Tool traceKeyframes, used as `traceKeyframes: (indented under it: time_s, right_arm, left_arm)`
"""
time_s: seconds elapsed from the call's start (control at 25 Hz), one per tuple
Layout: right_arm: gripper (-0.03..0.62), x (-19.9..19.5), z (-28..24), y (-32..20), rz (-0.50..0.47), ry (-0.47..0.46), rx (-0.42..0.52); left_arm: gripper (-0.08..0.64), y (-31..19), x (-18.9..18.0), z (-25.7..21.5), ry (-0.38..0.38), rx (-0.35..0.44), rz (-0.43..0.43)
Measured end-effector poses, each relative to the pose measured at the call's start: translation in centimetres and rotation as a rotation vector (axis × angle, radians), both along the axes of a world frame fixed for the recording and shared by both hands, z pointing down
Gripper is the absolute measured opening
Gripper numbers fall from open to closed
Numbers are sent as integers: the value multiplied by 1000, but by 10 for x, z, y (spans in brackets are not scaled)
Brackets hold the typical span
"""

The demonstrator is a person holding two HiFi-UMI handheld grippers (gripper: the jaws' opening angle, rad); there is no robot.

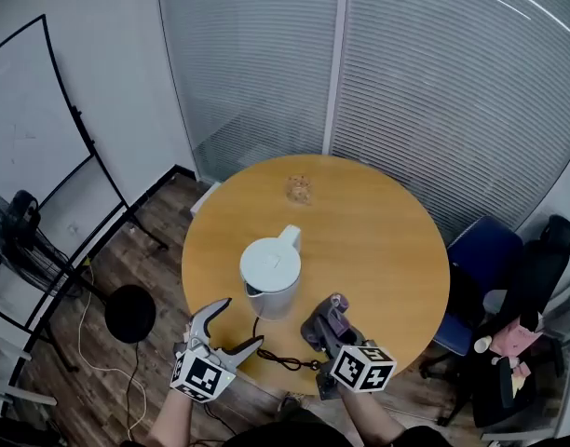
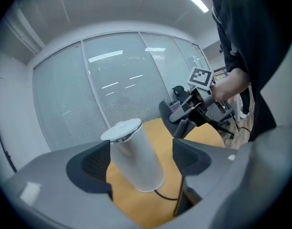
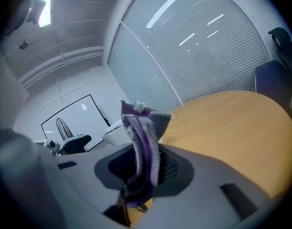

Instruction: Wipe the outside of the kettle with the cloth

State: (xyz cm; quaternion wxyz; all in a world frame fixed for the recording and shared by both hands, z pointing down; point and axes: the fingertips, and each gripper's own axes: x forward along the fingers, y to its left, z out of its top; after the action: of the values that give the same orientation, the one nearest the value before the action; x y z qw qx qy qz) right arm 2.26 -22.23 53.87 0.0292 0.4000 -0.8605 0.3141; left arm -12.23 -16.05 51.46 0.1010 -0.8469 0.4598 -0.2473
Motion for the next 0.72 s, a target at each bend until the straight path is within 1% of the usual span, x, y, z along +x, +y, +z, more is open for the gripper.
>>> traceKeyframes:
  time_s: [0.12,0.16,0.28,0.32,0.4,0.44,0.48,0.6,0.64,0.72]
  right_arm:
    - [97,1,-7,36,-9,-7,13]
    - [97,1,-9,47,-13,-8,14]
    - [97,3,-12,81,-32,-2,24]
    - [97,4,-14,91,-38,4,32]
    - [97,3,-19,111,-51,25,59]
    - [97,2,-22,121,-60,40,74]
    - [97,3,-24,131,-69,55,90]
    - [97,6,-32,160,-88,85,130]
    - [97,8,-34,169,-93,88,137]
    - [97,10,-37,184,-105,93,147]
  left_arm:
    - [393,36,1,0,73,1,-57]
    - [393,49,3,1,81,-4,-68]
    - [391,89,16,5,58,-10,-75]
    - [391,101,20,7,63,-11,-76]
    - [385,123,25,9,102,-19,-87]
    - [368,134,26,9,126,-22,-99]
    - [328,145,27,8,147,-19,-113]
    - [123,173,28,-2,187,6,-160]
    - [88,182,28,-2,185,9,-176]
    - [46,198,27,3,156,5,-211]
